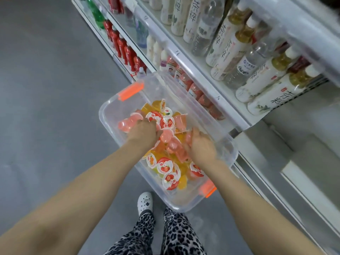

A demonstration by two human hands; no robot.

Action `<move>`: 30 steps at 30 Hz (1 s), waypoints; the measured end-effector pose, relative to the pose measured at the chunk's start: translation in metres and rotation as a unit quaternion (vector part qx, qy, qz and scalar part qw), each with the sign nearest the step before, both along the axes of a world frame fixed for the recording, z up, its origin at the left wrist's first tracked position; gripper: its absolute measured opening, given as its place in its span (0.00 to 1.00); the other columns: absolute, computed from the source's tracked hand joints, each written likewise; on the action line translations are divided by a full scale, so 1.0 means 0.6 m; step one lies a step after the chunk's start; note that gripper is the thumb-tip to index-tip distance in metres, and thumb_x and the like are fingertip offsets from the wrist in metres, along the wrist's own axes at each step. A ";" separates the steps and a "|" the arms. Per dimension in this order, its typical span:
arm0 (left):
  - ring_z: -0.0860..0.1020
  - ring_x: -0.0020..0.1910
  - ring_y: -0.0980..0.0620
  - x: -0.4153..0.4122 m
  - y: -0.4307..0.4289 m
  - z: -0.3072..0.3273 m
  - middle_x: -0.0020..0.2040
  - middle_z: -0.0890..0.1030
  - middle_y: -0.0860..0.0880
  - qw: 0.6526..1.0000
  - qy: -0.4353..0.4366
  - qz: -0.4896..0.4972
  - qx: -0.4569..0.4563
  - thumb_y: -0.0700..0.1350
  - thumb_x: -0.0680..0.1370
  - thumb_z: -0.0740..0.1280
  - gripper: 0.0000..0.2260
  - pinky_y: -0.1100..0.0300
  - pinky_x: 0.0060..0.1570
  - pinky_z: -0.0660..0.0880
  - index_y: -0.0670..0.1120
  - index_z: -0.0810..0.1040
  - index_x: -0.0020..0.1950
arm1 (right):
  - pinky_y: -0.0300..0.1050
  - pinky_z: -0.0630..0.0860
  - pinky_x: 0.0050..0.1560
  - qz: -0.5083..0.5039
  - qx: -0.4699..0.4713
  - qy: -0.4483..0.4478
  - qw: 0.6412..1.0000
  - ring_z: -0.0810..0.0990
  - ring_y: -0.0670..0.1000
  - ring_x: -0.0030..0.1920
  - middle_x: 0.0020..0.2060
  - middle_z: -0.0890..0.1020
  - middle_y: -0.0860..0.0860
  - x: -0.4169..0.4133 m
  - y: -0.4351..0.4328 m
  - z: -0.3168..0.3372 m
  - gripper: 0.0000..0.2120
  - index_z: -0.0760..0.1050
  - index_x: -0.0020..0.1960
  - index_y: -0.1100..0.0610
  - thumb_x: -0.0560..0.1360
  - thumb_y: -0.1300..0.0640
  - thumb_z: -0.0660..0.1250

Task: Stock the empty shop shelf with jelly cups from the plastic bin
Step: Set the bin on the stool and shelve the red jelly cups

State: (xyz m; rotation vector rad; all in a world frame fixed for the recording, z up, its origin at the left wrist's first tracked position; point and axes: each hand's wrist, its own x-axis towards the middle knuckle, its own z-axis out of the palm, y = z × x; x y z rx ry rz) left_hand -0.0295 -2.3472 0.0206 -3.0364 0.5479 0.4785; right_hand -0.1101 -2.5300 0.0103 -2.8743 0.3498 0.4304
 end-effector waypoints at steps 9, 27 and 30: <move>0.77 0.57 0.40 0.017 -0.002 0.029 0.61 0.75 0.40 0.994 0.100 0.028 0.015 0.42 0.78 0.66 0.21 0.54 0.42 0.70 0.40 0.66 0.69 | 0.52 0.76 0.46 -0.054 0.046 -0.022 0.997 0.79 0.64 0.52 0.59 0.74 0.60 -0.009 0.011 0.007 0.19 0.67 0.65 0.59 0.78 0.51 0.62; 0.77 0.36 0.50 -0.050 0.007 0.175 0.47 0.78 0.41 0.728 0.351 0.179 -0.561 0.40 0.76 0.71 0.17 0.54 0.42 0.74 0.50 0.69 0.59 | 0.43 0.71 0.48 -0.145 0.205 -0.275 0.928 0.77 0.48 0.50 0.53 0.78 0.48 -0.104 -0.046 0.211 0.20 0.69 0.60 0.49 0.72 0.46 0.71; 0.82 0.45 0.46 -0.068 -0.024 0.213 0.54 0.81 0.41 0.750 0.325 0.096 -0.568 0.43 0.76 0.72 0.12 0.53 0.47 0.78 0.49 0.71 0.54 | 0.48 0.77 0.47 -0.174 0.206 -0.316 0.910 0.79 0.47 0.47 0.48 0.80 0.47 -0.132 -0.064 0.265 0.20 0.70 0.57 0.49 0.70 0.45 0.72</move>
